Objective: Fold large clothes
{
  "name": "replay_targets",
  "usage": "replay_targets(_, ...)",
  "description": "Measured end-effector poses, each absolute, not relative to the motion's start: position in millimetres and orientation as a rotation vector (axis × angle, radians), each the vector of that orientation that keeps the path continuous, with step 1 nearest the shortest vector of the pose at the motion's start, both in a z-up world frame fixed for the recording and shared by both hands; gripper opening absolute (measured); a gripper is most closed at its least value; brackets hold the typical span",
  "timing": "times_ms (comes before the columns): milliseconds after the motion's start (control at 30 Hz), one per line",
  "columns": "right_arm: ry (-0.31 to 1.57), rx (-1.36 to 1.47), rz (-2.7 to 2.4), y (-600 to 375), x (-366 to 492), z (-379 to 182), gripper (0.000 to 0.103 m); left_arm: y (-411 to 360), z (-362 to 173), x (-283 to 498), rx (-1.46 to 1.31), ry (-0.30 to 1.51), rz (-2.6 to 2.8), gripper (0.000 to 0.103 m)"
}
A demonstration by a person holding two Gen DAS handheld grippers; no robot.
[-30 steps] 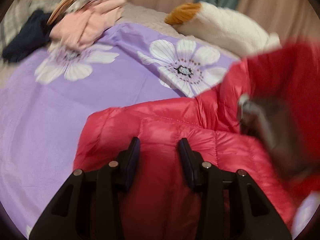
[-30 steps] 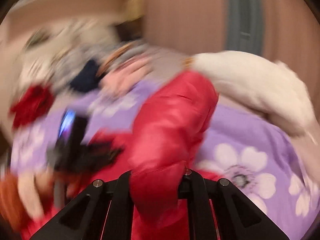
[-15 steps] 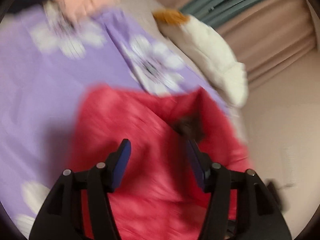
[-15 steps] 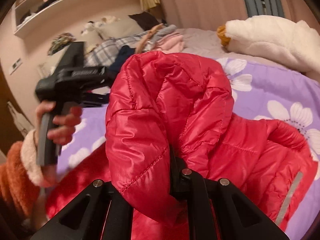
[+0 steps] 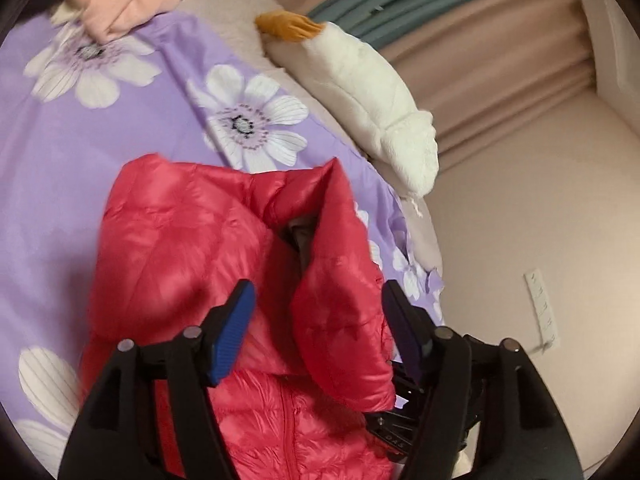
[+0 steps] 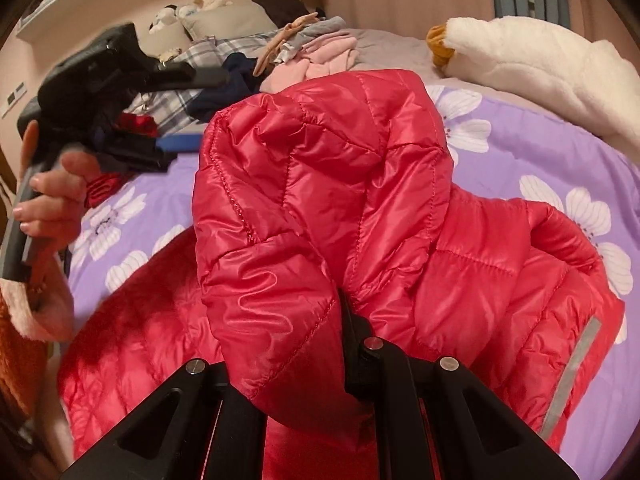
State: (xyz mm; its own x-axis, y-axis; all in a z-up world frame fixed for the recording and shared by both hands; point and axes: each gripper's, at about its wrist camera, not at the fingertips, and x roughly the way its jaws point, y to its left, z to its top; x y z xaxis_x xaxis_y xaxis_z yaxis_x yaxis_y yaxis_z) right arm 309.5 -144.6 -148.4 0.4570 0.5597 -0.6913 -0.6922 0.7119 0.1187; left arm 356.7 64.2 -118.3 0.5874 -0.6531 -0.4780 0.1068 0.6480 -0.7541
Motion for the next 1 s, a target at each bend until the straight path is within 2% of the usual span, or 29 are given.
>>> replay_targets(133, 0.789, -0.198, 0.764, -142.3, 306.5, -156.0, 0.012, 41.9, -125.0, 369.2, -0.813, 0.873, -0.636, 0.068)
replay_targets(233, 0.791, -0.165, 0.762, -145.3, 306.5, -159.5, 0.012, 14.1, -132.4, 378.2, -0.614, 0.922, -0.474, 0.063)
replay_targets(300, 0.786, -0.150, 0.766, -148.7, 303.9, -160.0, 0.012, 6.6, -157.5, 393.1, -0.559, 0.995, -0.324, 0.016)
replay_targets(367, 0.794, -0.128, 0.760, -152.6, 304.6, -162.9, 0.012, 11.9, -179.6, 396.7, -0.625, 1.026, -0.295, 0.013)
replay_targets(433, 0.801, -0.109, 0.753, -154.4, 305.5, -165.5, 0.012, 12.6, -189.3, 391.5, -0.619, 0.983, -0.284, 0.011)
replay_targets(600, 0.796, -0.015, 0.752, -163.9, 298.8, -161.5, 0.012, -1.2, -162.0, 352.6, -0.381, 0.860, -0.243, 0.008)
replay_targets(700, 0.766, 0.059, 0.781, -172.6, 286.3, -152.6, 0.012, -1.8, -149.6, 325.2, -0.343, 0.807, -0.242, 0.009)
replay_targets(900, 0.782, 0.004, 0.771, -169.6, 263.1, -156.3, 0.012, 7.5, -174.9, 273.7, -0.366, 0.818, -0.199, 0.009)
replay_targets(1000, 0.827, 0.073, 0.741, -181.4, 259.6, -165.8, 0.012, 3.9, -194.0, 269.3, -0.398, 0.853, -0.215, 0.011)
